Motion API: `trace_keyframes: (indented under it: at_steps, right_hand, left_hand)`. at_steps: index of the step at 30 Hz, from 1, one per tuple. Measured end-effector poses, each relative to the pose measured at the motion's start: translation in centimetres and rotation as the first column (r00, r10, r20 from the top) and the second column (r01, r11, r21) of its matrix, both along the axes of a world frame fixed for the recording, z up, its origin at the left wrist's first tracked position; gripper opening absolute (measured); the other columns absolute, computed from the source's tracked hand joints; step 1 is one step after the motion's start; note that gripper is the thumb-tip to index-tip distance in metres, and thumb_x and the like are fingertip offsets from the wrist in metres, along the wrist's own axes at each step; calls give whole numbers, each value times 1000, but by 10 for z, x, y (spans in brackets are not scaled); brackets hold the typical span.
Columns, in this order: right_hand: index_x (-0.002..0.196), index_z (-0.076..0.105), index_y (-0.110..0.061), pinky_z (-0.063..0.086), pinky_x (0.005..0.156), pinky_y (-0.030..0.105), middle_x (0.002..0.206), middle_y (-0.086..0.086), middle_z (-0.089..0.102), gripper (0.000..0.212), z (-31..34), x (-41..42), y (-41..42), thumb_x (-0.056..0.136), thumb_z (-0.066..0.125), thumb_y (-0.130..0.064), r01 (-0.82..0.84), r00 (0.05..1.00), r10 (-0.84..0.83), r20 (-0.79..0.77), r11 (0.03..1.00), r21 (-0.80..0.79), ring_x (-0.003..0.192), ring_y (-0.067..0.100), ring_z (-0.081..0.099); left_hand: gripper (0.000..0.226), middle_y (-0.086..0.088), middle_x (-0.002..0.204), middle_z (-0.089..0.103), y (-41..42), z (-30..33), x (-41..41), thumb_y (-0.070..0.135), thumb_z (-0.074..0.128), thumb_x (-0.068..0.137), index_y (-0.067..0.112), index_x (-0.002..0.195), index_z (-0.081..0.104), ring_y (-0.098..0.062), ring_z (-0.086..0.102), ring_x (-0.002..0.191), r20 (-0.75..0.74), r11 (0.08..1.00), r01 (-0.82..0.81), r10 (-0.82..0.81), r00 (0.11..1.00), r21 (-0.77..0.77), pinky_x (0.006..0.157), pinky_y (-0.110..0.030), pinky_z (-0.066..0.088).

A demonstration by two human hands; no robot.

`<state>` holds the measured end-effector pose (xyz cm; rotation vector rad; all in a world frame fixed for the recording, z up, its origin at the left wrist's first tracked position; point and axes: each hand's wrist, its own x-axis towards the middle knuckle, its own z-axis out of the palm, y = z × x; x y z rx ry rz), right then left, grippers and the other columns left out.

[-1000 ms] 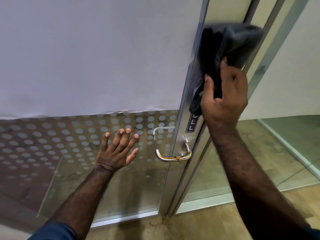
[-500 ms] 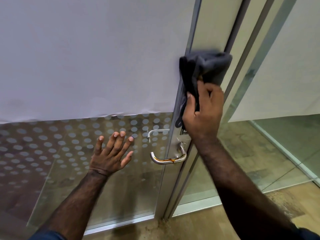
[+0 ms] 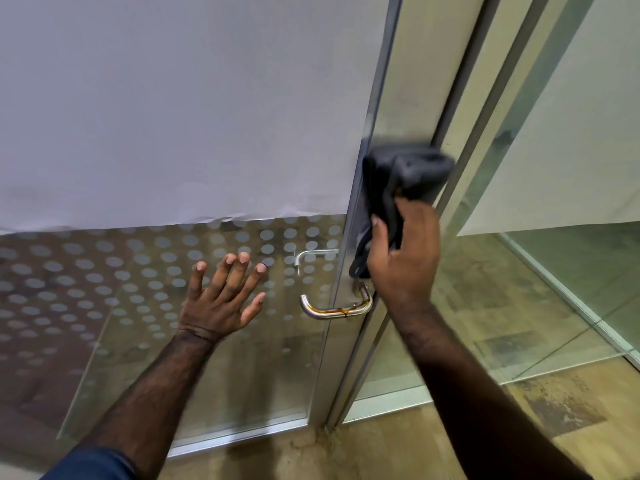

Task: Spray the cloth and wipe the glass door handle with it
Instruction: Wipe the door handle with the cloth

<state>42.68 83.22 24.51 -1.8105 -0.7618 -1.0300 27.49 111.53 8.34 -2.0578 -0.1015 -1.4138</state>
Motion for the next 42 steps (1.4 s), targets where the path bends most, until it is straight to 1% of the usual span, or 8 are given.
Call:
trace_keyframes:
  at_steps: [5, 15, 21, 29, 33, 36, 38, 42]
  right_hand:
    - [133, 63, 6, 62, 90, 55, 120, 23, 64, 46, -55, -17, -1, 94, 85, -8, -53, 974, 40, -221, 997, -56, 110, 38, 65]
    - [129, 56, -29, 62, 72, 19, 111, -11, 60, 53, -16, -22, 5, 89, 88, -13, -181, 887, 256, -384, 959, 220, 90, 10, 71]
    - [123, 62, -31, 58, 93, 13, 117, -23, 73, 52, 12, -25, -35, 89, 86, 0, -309, 785, 510, -352, 814, 491, 111, -2, 72]
    - [125, 64, -27, 58, 96, 15, 112, -23, 76, 60, -26, -47, -118, 87, 81, 17, -373, 590, 651, -477, 745, 554, 112, 1, 74]
    - [122, 65, -19, 60, 91, 16, 106, -18, 78, 58, -50, -62, -131, 86, 78, 24, -355, 520, 663, -538, 741, 570, 105, 3, 76]
    - [122, 66, -12, 61, 90, 19, 103, -10, 78, 54, -62, -77, -135, 85, 79, 25, -338, 489, 660, -571, 746, 573, 100, 7, 76]
    - [121, 67, -10, 60, 90, 21, 103, -3, 76, 53, -67, -89, -136, 83, 81, 24, -348, 469, 665, -582, 744, 570, 99, 10, 76]
    - [117, 73, -25, 59, 93, 21, 105, -7, 76, 47, -70, -109, -137, 79, 90, -3, -387, 414, 723, -553, 690, 612, 101, 11, 74]
  left_hand:
    - [82, -17, 177, 28, 2, -1, 0, 57, 66, 97, 16, 165, 45, -34, 23, 165, -6, 1000, -9, 9, 1000, 4, 132, -63, 14]
    - [78, -16, 179, 22, -1, 1, -1, 55, 58, 102, 16, 168, 39, -34, 18, 167, -22, 999, -32, 32, 999, -3, 132, -63, 11]
    - [80, -15, 180, 19, -6, 3, -5, 51, 63, 101, 16, 168, 38, -33, 14, 167, -79, 997, -34, 29, 996, -63, 133, -63, 8]
    - [64, -24, 176, 26, -71, 32, -27, 31, 64, 104, 4, 160, 50, -40, 19, 166, -171, 897, 27, -114, 979, -442, 125, -75, 25]
    - [36, -14, 132, 76, -141, 67, -38, 36, 65, 108, 6, 116, 81, -36, 73, 123, 96, 649, 249, -262, 960, -719, 106, -45, 55]
    - [53, 30, 99, 79, -207, 113, -48, 73, 57, 100, 29, 108, 85, 5, 76, 90, 272, 165, 340, -332, 903, -926, 76, -8, 50]
    - [63, 35, 112, 77, -243, 125, -48, 90, 59, 84, 41, 118, 80, 13, 71, 108, 285, -156, 243, -369, 885, -957, 83, -1, 48]
    - [102, 25, 156, 56, -292, 132, -46, 89, 70, 75, 38, 161, 48, 6, 48, 147, 277, -435, -14, -597, 753, -900, 120, -23, 39]
